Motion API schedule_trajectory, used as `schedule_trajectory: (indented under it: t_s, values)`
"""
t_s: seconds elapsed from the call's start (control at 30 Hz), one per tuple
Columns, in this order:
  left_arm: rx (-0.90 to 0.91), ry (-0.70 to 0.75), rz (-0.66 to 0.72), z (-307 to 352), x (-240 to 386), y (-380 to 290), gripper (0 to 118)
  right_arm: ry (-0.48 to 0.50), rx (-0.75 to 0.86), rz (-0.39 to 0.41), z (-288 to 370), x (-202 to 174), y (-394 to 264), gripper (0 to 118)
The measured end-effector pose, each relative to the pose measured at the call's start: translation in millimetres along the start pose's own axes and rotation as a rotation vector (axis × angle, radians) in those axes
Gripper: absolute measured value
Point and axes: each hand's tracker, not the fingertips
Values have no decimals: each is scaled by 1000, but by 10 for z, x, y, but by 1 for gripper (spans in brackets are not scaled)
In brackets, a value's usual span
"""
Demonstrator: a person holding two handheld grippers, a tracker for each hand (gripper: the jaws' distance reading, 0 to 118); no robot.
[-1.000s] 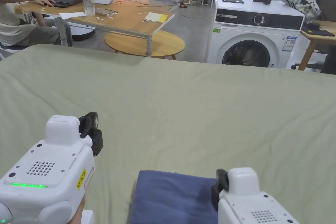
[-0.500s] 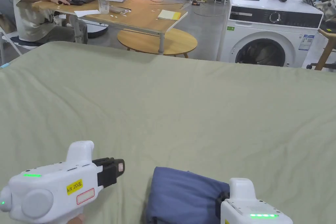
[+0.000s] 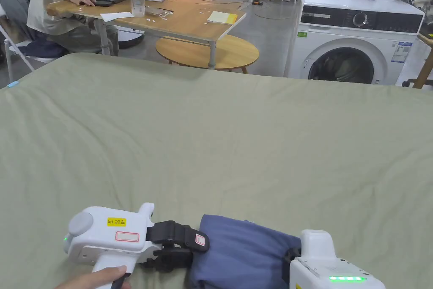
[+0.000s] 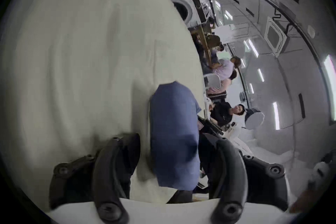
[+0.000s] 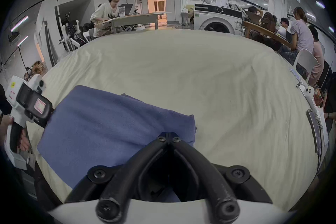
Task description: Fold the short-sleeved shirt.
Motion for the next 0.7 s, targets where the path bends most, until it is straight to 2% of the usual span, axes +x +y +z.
schedule_trajectory:
  t_s: [0.07,0.13,0.37,0.4,0.43,0.47,0.53,0.63,0.7]
  values:
    - [-4,16,-7,-107,-18,-4,66,1,-1,-1,4,7,-2,0]
    - [-28,-52,-12,-155,-17,-19,66,0,-1,-3,3,6,-6,0]
    - [-52,-129,-2,-460,-46,-42,66,-7,2,-1,7,-14,-8,0]
    - [-48,-136,-12,-497,-41,-46,63,-6,2,-3,9,-11,-9,0]
    - [-40,-137,-15,-526,-34,-63,44,-4,3,-6,13,-6,-11,0]
    - [-19,-100,-27,-547,-8,-87,32,-3,5,-10,19,-1,-15,0]
    - [1,-6,-46,-504,210,-278,25,3,8,-19,16,28,-19,0]
    - [22,-50,-61,-469,295,-431,23,2,18,-19,29,21,-36,0]
    - [25,-56,-53,-438,152,-267,23,-2,28,-12,42,3,-44,0]
